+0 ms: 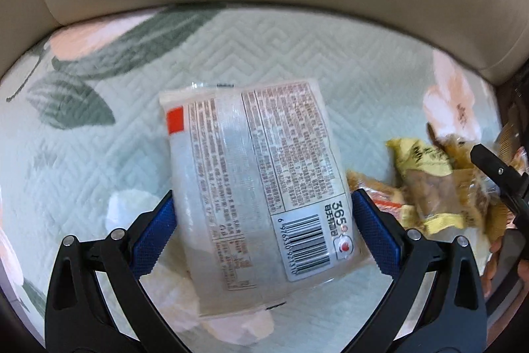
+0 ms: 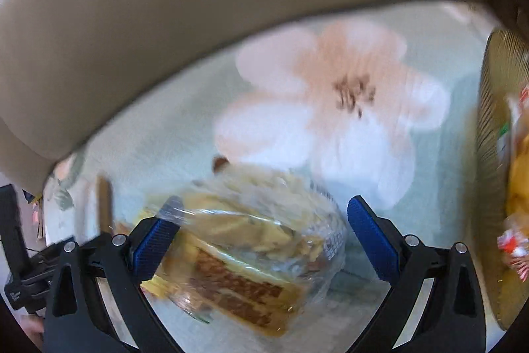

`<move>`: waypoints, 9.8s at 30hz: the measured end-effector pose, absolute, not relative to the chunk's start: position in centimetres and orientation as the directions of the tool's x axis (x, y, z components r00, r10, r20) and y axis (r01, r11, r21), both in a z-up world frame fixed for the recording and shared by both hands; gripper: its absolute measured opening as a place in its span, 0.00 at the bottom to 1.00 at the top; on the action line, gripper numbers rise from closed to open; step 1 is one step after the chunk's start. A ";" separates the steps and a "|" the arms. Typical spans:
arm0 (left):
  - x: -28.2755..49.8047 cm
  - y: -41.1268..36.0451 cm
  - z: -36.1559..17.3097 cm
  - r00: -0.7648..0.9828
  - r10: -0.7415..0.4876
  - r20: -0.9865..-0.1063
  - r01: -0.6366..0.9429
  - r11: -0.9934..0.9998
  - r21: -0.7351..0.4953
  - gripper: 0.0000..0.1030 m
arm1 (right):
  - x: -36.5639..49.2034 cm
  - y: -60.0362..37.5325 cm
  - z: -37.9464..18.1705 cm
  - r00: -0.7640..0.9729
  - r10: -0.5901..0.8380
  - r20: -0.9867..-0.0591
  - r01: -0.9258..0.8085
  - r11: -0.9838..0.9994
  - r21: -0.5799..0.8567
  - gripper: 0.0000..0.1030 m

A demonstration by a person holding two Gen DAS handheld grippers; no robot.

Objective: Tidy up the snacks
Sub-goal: 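Grasp another white bread packet with the left tool while the right tool grasps a clear cracker bag, then lift and carry both held packets over the gold plate with both tools, then open both tools to drop the packets onto the gold plate, then move both open tools back toward the remaining snacks, then grasp the orange-labelled pastry packet with the left tool while the right tool grasps the square bread loaf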

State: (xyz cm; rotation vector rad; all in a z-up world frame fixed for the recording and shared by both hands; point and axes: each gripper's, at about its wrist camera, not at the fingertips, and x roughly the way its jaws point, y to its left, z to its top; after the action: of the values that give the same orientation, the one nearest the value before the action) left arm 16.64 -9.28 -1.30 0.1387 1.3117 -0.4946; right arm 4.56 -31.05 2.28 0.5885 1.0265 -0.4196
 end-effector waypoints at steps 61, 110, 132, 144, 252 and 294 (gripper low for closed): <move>10.5 -9.0 -2.2 0.389 -0.246 -0.888 0.429 0.901 -0.061 0.97 | 7.1 -29.9 0.7 0.399 -0.117 -0.909 0.608 0.776 0.167 0.95; 14.9 -8.8 -0.1 0.413 -0.282 -0.866 0.459 0.886 -0.069 0.71 | 5.4 -29.9 7.1 0.658 -0.142 -0.740 0.498 0.819 0.286 0.22; 9.6 -12.2 8.3 0.538 -0.350 -0.767 0.527 0.850 -0.018 0.70 | -0.1 -26.7 21.4 0.865 -0.302 -0.400 0.385 0.911 0.145 0.22; 2.1 -29.7 17.1 0.481 -0.607 -0.632 0.724 0.682 -0.104 0.70 | -10.9 -35.6 23.9 0.706 -0.579 -0.408 0.637 0.771 0.009 0.23; 13.9 -13.2 0.1 0.239 -0.296 -0.925 0.573 0.812 -0.112 0.97 | 6.6 -26.6 3.9 0.382 0.356 -0.853 0.296 0.827 0.478 0.86; 13.3 -13.8 0.6 0.416 -0.320 -0.851 0.667 0.744 0.046 0.54 | 7.5 -27.8 2.0 0.245 0.117 -0.962 0.392 0.896 0.208 0.52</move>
State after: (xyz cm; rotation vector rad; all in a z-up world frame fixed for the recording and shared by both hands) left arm 13.28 -13.76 0.63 0.4113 0.9553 -0.6416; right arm 7.47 -27.79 1.99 0.4551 1.3225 -0.1966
